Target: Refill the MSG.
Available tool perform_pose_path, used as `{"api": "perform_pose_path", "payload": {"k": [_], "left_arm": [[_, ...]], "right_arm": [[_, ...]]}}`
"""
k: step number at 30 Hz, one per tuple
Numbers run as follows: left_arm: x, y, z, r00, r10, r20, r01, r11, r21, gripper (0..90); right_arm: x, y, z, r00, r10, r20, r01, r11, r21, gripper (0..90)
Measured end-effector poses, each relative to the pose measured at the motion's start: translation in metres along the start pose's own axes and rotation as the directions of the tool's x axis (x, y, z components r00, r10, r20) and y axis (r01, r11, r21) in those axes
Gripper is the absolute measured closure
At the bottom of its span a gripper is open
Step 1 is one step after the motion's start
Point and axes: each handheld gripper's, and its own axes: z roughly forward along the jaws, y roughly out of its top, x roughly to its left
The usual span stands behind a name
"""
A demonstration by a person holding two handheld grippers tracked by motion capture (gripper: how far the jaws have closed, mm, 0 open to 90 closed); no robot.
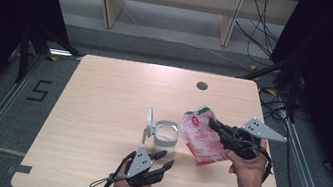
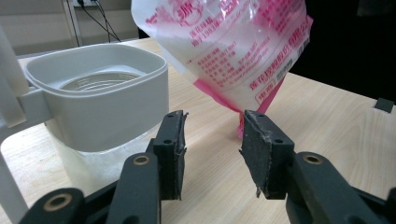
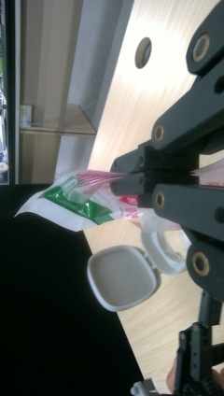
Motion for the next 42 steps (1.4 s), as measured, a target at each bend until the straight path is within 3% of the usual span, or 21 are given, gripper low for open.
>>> {"api": "perform_pose_path", "payload": {"k": [6, 7, 8, 9, 12, 15, 16, 17, 18, 19, 21, 22, 23, 25, 26, 27, 28, 30, 36, 39, 42], "left_arm": [[0.001, -0.002, -0.002, 0.9994, -0.033, -0.011, 0.032, 0.9995, -0.002, 59.0], [0.002, -0.002, -0.001, 0.9994, -0.033, -0.014, 0.033, 0.9994, -0.007, 58.9], [0.004, -0.001, -0.002, 0.9999, -0.002, -0.012, 0.002, 1.0000, 0.002, 58.9], [0.004, -0.001, -0.002, 0.9999, -0.006, -0.013, 0.006, 1.0000, 0.001, 58.9], [0.005, -0.002, -0.003, 0.9999, -0.004, -0.012, 0.004, 1.0000, -0.001, 58.9], [0.006, -0.002, -0.003, 0.9998, -0.009, -0.017, 0.009, 1.0000, -0.002, 59.0], [0.006, -0.002, -0.003, 0.9999, -0.009, -0.014, 0.009, 0.9999, -0.011, 59.0], [0.007, -0.002, -0.003, 0.9999, -0.009, -0.014, 0.008, 0.9999, -0.010, 59.0], [0.007, -0.002, -0.003, 0.9998, -0.014, -0.015, 0.014, 0.9998, -0.011, 59.0], [0.006, -0.002, -0.004, 0.9990, -0.037, -0.025, 0.037, 0.9993, -0.002, 59.0], [0.006, -0.002, -0.005, 0.9990, -0.036, -0.026, 0.036, 0.9994, -0.005, 59.0], [0.008, -0.001, -0.005, 0.9997, -0.012, -0.022, 0.012, 0.9999, -0.013, 58.9], [0.009, -0.001, -0.006, 0.9997, -0.012, -0.021, 0.012, 0.9998, -0.015, 58.9], [0.011, -0.001, -0.007, 0.9995, -0.015, -0.027, 0.014, 0.9998, -0.013, 58.9], [0.010, -0.001, -0.008, 0.9989, -0.034, -0.033, 0.034, 0.9994, -0.012, 58.9], [0.012, -0.001, -0.009, 0.9995, -0.013, -0.030, 0.013, 0.9999, -0.009, 58.9], [0.012, -0.001, -0.008, 0.9996, -0.015, -0.025, 0.015, 0.9997, -0.018, 58.9], [0.013, -0.002, -0.009, 0.9994, -0.017, -0.030, 0.017, 0.9998, -0.013, 58.8], [0.016, -0.002, -0.012, 0.9991, -0.017, -0.038, 0.017, 0.9998, -0.009, 58.5], [0.017, -0.002, -0.012, 0.9980, -0.050, -0.040, 0.049, 0.9986, -0.019, 58.4], [0.017, -0.002, -0.012, 0.9977, -0.051, -0.046, 0.050, 0.9986, -0.018, 58.4]], "right_arm": [[-0.007, -0.010, -0.005, 0.9993, 0.033, 0.015, -0.034, 0.999, 0.025, 90.0], [-0.009, -0.010, -0.006, 0.9997, 0.017, 0.016, -0.017, 1.000, 0.018, 90.0], [-0.008, -0.010, -0.009, 0.9989, 0.041, 0.021, -0.041, 0.999, 0.034, 90.0], [-0.012, -0.010, -0.009, 0.9997, 0.002, 0.024, -0.003, 1.000, 0.024, 90.0], [-0.014, -0.012, -0.015, 0.9983, 0.033, 0.048, -0.035, 0.999, 0.035, 90.0], [-0.019, -0.014, -0.021, 0.9971, 0.026, 0.071, -0.029, 0.999, 0.041, 90.0], [-0.022, -0.014, -0.022, 0.9965, -0.001, 0.084, -0.002, 0.999, 0.035, 90.0], [-0.021, -0.015, -0.023, 0.9955, 0.026, 0.091, -0.030, 0.998, 0.048, 90.0], [-0.023, -0.015, -0.024, 0.9943, 0.001, 0.106, -0.006, 0.999, 0.049, 90.0], [-0.027, -0.015, -0.024, 0.9899, -0.061, 0.128, 0.056, 0.998, 0.041, 90.0], [-0.027, -0.017, -0.025, 0.9904, -0.020, 0.137, 0.013, 0.998, 0.055, 90.0], [-0.030, -0.018, -0.025, 0.9898, -0.043, 0.136, 0.037, 0.998, 0.041, 90.0], [-0.030, -0.019, -0.026, 0.9880, -0.030, 0.152, 0.022, 0.999, 0.049, 90.0], [-0.033, -0.019, -0.027, 0.9841, -0.053, 0.169, 0.043, 0.997, 0.062, 90.0], [-0.033, -0.020, -0.027, 0.9850, -0.051, 0.165, 0.041, 0.997, 0.065, 90.0], [-0.035, -0.020, -0.028, 0.9809, -0.070, 0.181, 0.059, 0.996, 0.068, 90.0], [-0.033, -0.021, -0.028, 0.9824, -0.040, 0.182, 0.027, 0.997, 0.076, 90.0], [-0.036, -0.021, -0.028, 0.9818, -0.054, 0.182, 0.040, 0.996, 0.082, 90.0], [-0.036, -0.024, -0.027, 0.9755, -0.043, 0.216, 0.019, 0.993, 0.112, 90.0], [-0.036, -0.026, -0.026, 0.9735, -0.044, 0.224, 0.017, 0.993, 0.120, 90.0], [-0.037, -0.028, -0.026, 0.9699, -0.033, 0.241, 0.002, 0.992, 0.128, 90.0]]}}
